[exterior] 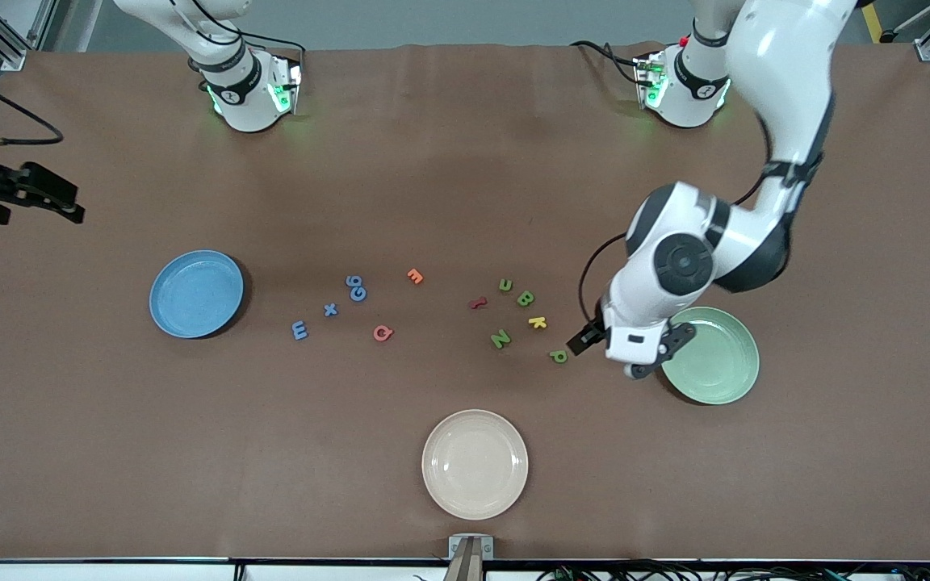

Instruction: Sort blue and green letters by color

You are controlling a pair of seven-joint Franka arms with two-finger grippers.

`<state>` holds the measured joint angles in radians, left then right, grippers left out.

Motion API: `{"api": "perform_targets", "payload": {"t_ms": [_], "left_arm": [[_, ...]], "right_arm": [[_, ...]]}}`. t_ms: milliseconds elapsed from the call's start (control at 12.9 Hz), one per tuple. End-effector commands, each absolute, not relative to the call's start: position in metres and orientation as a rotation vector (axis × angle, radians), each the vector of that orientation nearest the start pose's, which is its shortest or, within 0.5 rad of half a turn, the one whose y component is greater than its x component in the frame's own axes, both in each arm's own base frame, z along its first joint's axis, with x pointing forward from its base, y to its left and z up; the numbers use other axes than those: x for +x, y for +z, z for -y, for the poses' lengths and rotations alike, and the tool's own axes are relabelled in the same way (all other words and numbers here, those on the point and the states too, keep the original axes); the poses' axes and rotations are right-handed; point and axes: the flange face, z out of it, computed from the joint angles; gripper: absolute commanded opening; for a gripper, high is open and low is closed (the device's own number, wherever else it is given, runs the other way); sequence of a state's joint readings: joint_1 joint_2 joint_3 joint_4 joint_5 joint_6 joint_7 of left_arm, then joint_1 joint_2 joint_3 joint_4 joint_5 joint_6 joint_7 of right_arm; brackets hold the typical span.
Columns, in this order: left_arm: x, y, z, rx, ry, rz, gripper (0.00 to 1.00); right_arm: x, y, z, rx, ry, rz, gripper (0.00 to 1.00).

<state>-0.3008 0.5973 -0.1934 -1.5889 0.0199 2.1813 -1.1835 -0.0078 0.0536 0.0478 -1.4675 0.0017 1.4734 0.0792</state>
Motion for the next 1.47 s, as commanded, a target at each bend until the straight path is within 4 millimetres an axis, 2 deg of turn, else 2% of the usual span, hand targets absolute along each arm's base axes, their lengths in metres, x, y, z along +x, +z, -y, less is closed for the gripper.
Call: {"api": "perform_targets", "payload": {"t_ms": [0,77,232,387,619,851,1005,1083,1237,1315,1392], "left_arm": [[0.638,0.259,0.336,-2.922,0.057,1.38,0.87],[0.643,0.249,0.339,-2.864,0.064,1.497,0.85],[0.646,0.223,0.34,-2.79,0.097,1.599,0.79],[0.644,0.209,0.34,-2.774,0.113,1.602,0.76],[0.641,0.188,0.341,-2.759,0.122,1.618,0.74],[0.638,0.177,0.343,-2.754,0.132,1.611,0.68],[0.636,0.172,0.347,-2.761,0.133,1.603,0.56],[0.636,0.171,0.346,-2.76,0.134,1.602,0.46],[0.637,0.178,0.347,-2.774,0.118,1.59,0.07],[0.641,0.188,0.342,-2.772,0.111,1.596,0.0],[0.647,0.204,0.333,-2.771,0.09,1.599,0.0]], "right_arm": [[0.57,0.615,-0.054,-3.128,0.135,-0.224,1.0],[0.574,0.606,-0.061,-3.128,0.156,-0.268,1.0],[0.577,0.594,-0.078,-3.132,0.192,-0.262,1.0],[0.58,0.583,-0.094,-3.137,0.216,-0.231,1.0],[0.584,0.574,-0.111,-3.134,0.217,-0.301,1.0],[0.588,0.558,-0.14,-3.137,0.214,-0.334,1.0],[0.587,0.552,-0.142,-3.148,0.239,-0.328,1.0],[0.586,0.537,-0.152,-3.171,0.299,-0.298,0.98],[0.578,0.497,-0.167,-3.207,0.46,-0.292,0.95],[0.581,0.478,-0.165,-3.203,0.469,-0.355,0.95],[0.58,0.458,-0.164,-3.197,0.461,-0.42,0.96]]}}
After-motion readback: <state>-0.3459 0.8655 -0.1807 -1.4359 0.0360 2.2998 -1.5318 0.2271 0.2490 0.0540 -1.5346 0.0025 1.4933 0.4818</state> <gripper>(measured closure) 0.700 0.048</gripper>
